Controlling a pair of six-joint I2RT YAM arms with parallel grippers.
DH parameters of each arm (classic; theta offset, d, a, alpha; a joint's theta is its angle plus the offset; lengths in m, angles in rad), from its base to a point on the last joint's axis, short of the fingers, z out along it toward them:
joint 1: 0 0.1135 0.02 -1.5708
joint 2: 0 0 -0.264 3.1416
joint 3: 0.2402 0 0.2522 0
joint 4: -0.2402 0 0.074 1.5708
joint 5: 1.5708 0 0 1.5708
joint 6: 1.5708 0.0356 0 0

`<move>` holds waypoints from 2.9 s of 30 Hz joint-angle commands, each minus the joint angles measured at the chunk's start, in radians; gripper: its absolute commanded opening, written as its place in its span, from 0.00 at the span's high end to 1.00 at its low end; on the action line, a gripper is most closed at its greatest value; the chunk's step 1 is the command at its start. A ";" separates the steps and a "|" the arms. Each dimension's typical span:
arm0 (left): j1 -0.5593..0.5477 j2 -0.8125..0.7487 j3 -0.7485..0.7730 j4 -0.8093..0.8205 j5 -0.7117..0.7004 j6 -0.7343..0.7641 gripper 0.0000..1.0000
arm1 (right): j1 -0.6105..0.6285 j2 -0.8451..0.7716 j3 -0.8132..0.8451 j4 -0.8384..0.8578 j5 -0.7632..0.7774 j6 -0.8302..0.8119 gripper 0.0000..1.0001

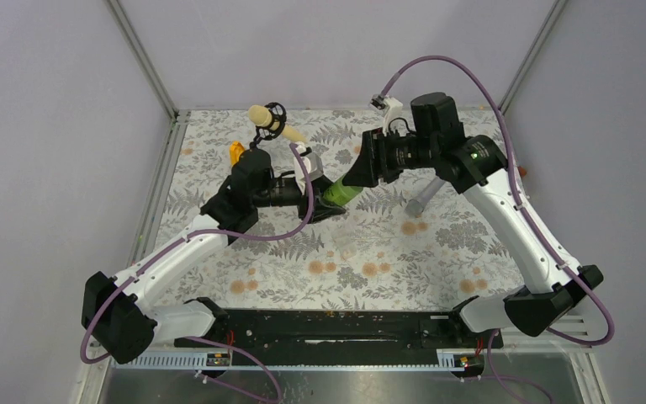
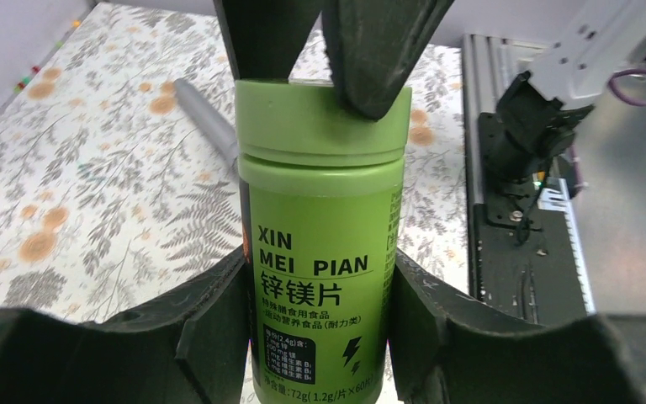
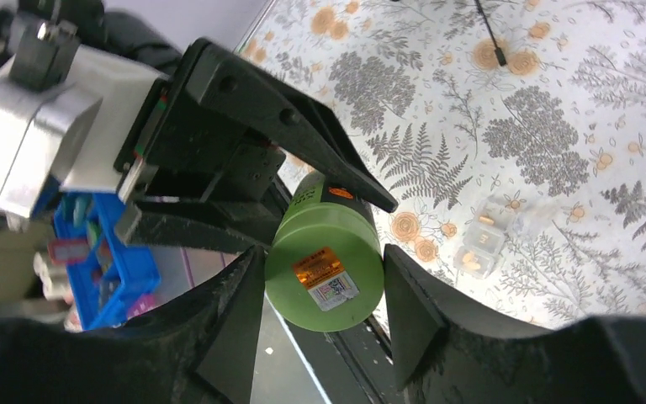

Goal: Sort the pills into containers

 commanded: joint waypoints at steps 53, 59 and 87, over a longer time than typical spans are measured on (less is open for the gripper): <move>-0.025 -0.001 0.016 0.172 -0.154 -0.071 1.00 | 0.125 -0.078 -0.098 0.097 0.823 0.583 0.62; -0.028 -0.015 -0.001 0.189 -0.130 -0.083 1.00 | 0.105 -0.156 -0.121 0.239 0.654 0.353 0.02; -0.029 0.011 0.062 0.082 0.169 -0.053 1.00 | 0.018 -0.064 -0.001 -0.103 -0.084 -0.321 0.12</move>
